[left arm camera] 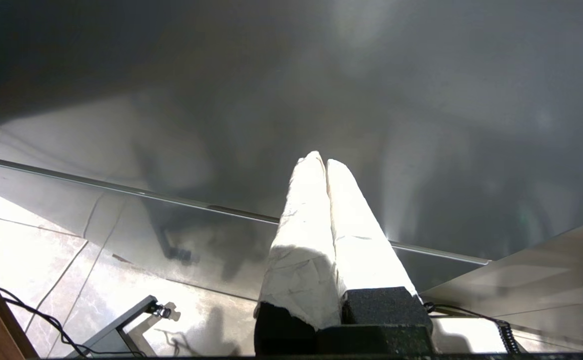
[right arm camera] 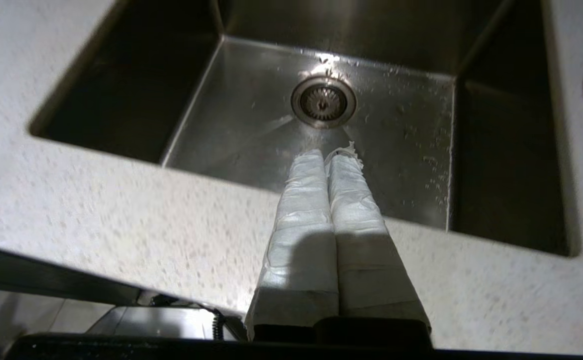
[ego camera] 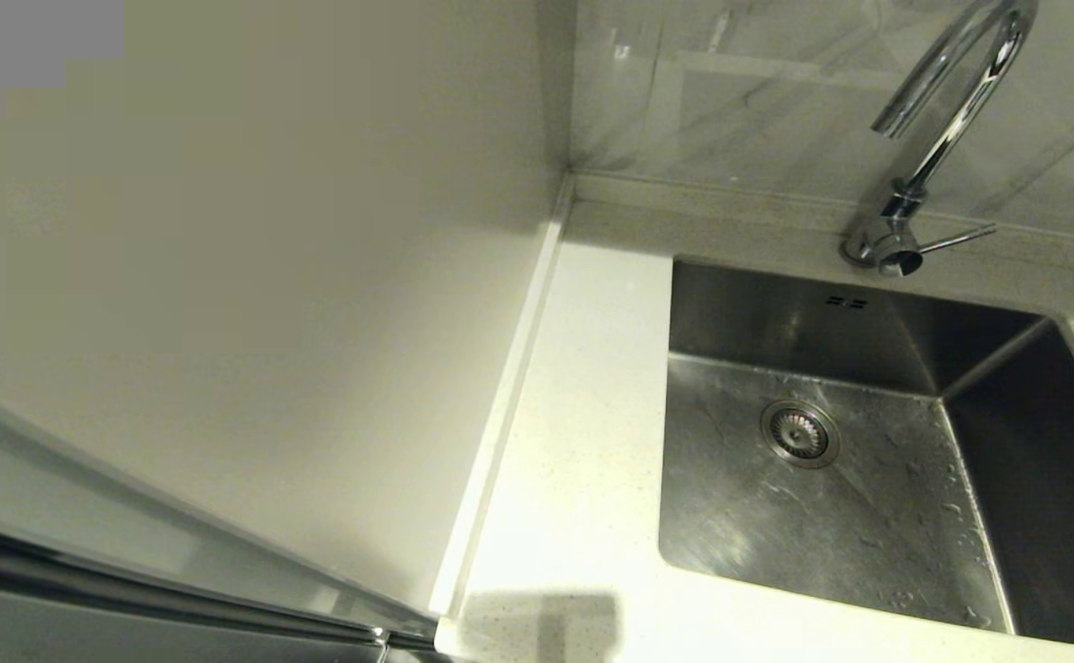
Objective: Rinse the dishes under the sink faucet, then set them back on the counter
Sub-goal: Put a bowl into the sink
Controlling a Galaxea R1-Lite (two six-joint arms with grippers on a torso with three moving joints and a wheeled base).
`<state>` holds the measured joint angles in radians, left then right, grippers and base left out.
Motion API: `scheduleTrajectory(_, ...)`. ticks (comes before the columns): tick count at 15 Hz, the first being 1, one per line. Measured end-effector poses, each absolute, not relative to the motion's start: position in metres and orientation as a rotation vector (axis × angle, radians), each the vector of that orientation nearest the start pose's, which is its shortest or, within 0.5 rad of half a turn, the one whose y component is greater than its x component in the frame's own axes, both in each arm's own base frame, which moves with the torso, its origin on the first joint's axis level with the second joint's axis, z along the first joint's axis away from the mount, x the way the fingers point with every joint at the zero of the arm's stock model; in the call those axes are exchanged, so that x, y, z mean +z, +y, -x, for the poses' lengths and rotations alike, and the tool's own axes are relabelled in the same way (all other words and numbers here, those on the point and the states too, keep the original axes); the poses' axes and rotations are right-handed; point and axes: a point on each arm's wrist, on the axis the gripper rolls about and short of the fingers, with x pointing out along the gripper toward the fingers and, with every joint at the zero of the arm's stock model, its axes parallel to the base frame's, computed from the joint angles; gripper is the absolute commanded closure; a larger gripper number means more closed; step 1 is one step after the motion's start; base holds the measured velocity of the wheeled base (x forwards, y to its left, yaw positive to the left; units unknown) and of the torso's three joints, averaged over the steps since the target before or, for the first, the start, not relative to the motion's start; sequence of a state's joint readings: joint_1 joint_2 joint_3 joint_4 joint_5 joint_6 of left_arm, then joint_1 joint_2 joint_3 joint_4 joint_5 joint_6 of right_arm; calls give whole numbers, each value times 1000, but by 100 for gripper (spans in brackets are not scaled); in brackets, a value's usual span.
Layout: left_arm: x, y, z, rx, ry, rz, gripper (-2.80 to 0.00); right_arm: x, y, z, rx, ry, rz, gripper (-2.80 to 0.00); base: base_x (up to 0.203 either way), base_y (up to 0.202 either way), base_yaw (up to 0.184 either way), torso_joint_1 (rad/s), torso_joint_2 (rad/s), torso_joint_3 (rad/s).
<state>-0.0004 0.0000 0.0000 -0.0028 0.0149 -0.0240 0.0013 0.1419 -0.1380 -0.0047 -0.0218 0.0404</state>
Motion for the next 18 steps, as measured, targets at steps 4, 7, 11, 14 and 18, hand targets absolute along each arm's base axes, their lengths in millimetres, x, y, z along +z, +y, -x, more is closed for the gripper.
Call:
scheduleTrajectory(4,76,0,23,15,-3,24,0,222,-2,-11,-102,-13,-41,0,0,0,0,0,0,0)
scheduleTrajectory(7,76,0,23,15,-3,24,0,306,-11,-50,-266,-2,-19,0,0,0,0,0,0,0)
scheduleTrajectory(11,76,0,23,15,-3,24,0,360,-41,-83,-403,229,70,0,0,0,0,0,0,0)
scheduleTrajectory(14,76,0,23,15,-3,24,0,352,-70,-95,-280,477,166,0,0,0,0,0,0,0)
scheduleTrajectory(18,76,0,23,15,-3,24,0,344,-104,-115,-90,589,225,0,0,0,0,0,0,0)
